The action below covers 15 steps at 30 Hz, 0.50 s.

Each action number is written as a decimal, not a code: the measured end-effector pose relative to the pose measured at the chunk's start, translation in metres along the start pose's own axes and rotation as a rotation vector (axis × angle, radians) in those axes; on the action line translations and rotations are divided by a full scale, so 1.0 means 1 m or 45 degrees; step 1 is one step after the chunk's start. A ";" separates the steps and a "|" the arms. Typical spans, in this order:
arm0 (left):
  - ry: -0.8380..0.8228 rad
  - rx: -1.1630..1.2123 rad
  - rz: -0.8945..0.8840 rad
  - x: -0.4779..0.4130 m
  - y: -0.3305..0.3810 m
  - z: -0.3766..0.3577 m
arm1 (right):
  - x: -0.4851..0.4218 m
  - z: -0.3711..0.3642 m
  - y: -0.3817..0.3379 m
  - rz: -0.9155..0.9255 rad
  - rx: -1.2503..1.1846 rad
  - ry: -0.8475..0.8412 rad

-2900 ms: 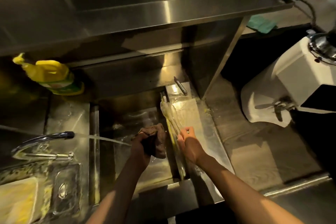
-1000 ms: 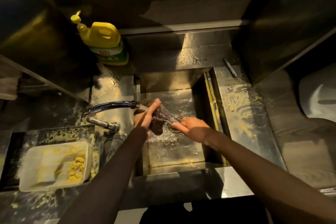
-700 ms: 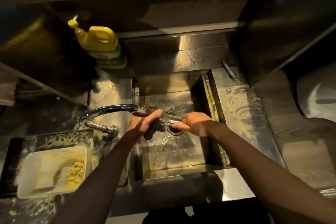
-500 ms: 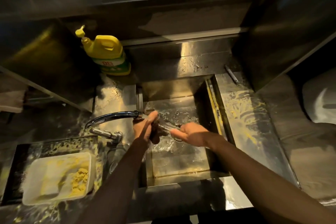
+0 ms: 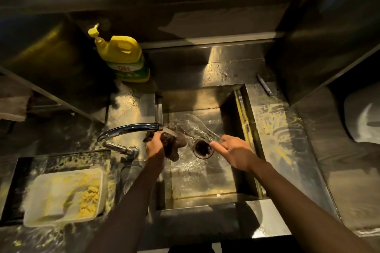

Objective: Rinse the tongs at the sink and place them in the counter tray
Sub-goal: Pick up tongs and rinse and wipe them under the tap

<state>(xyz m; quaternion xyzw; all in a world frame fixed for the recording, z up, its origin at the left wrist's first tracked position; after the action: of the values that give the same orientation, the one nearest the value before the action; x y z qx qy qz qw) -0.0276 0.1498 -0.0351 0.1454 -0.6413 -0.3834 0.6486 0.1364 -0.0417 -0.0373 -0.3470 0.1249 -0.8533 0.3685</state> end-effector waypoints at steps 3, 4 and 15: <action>-0.235 0.297 0.121 0.013 -0.008 -0.016 | 0.001 -0.022 -0.014 -0.051 -0.200 -0.098; -0.289 0.484 0.189 0.016 -0.008 -0.022 | 0.001 -0.030 -0.022 0.004 -0.206 -0.126; -0.287 -0.116 0.073 -0.004 -0.011 -0.031 | 0.006 -0.035 -0.056 0.149 -0.454 -0.238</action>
<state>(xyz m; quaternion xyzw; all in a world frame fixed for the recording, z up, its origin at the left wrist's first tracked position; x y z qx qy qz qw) -0.0018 0.1356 -0.0498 0.0534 -0.6959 -0.4074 0.5890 0.0792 -0.0084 -0.0333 -0.4765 0.2591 -0.7591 0.3601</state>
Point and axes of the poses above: each hand's wrist, its own x-axis away from the middle knuckle, its own z-axis out of the back of the hand, y = z × x, the point moved 3 cm from there along -x, towards the middle knuckle, and after that the axes turned 1 degree about -z, right-handed, at the moved point
